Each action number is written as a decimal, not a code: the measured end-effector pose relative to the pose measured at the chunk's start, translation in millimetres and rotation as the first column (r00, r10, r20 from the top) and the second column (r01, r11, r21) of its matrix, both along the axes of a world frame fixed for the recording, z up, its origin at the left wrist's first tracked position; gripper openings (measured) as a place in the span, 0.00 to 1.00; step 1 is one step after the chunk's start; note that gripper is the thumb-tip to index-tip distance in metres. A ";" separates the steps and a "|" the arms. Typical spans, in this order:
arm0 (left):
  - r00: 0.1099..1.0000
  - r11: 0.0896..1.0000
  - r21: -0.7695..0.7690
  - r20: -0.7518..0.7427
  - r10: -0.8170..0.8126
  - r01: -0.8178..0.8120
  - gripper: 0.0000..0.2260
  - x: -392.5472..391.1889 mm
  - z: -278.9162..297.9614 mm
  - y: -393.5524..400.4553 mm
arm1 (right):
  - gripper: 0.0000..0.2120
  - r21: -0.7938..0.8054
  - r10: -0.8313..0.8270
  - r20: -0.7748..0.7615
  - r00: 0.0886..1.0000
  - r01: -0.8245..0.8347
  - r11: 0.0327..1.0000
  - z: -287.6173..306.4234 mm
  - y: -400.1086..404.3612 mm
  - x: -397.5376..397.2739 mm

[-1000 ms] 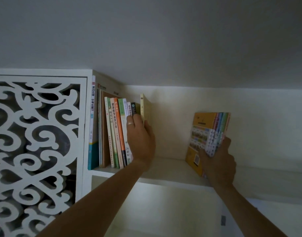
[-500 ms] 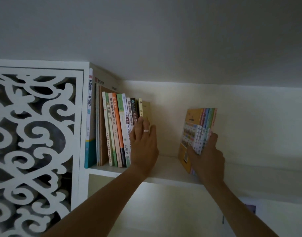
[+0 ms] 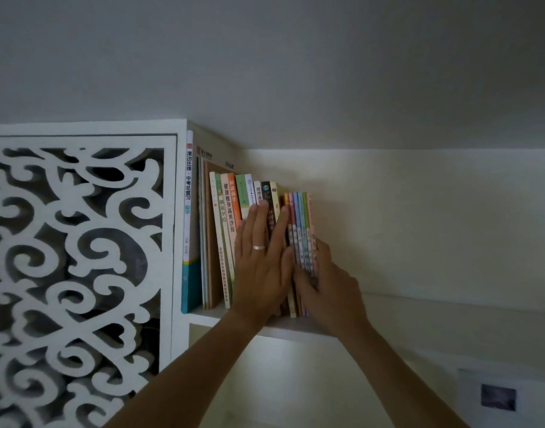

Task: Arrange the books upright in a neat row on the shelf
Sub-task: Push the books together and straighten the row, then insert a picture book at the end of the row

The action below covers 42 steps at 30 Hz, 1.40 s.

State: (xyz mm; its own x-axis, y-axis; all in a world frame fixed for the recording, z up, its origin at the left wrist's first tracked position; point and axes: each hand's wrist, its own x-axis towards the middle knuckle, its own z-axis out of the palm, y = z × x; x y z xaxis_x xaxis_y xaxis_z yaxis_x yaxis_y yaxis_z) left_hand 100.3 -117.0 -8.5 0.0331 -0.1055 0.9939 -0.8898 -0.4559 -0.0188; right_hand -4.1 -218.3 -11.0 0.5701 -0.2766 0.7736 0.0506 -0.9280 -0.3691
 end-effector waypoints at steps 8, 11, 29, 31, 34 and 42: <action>1.000 1.000 -0.006 -0.021 0.002 -0.002 0.33 2.5 -0.4 -2.4 | 0.37 0.327 0.421 -0.105 0.901 -0.369 0.870 1.6 -33.7 -24.6; 0.998 0.998 -0.015 -0.037 -0.058 0.058 0.37 1.3 0.2 -0.2 | 0.31 0.435 0.451 -0.043 0.892 -0.389 0.812 -2.3 -37.1 -25.9; 0.947 0.946 0.018 -0.015 -0.322 0.322 0.38 2.5 -1.5 7.4 | 0.30 0.475 0.312 -0.127 0.942 -0.218 0.853 -2.9 -37.0 -17.0; 0.940 0.940 0.013 -0.011 -0.341 0.341 0.37 2.0 -1.1 7.5 | 0.29 0.434 0.267 -0.131 0.955 -0.186 0.881 -0.5 -33.7 -18.8; 0.932 0.932 0.001 -0.012 -0.363 0.363 0.35 1.5 -1.0 6.9 | 0.30 0.425 0.214 -0.080 0.973 -0.161 0.891 -1.5 -34.6 -21.2; 0.934 0.934 -0.029 -0.021 -0.356 0.355 0.36 3.3 -2.9 5.5 | 0.25 0.358 0.118 -0.002 0.993 -0.109 0.927 -4.4 -34.4 -24.1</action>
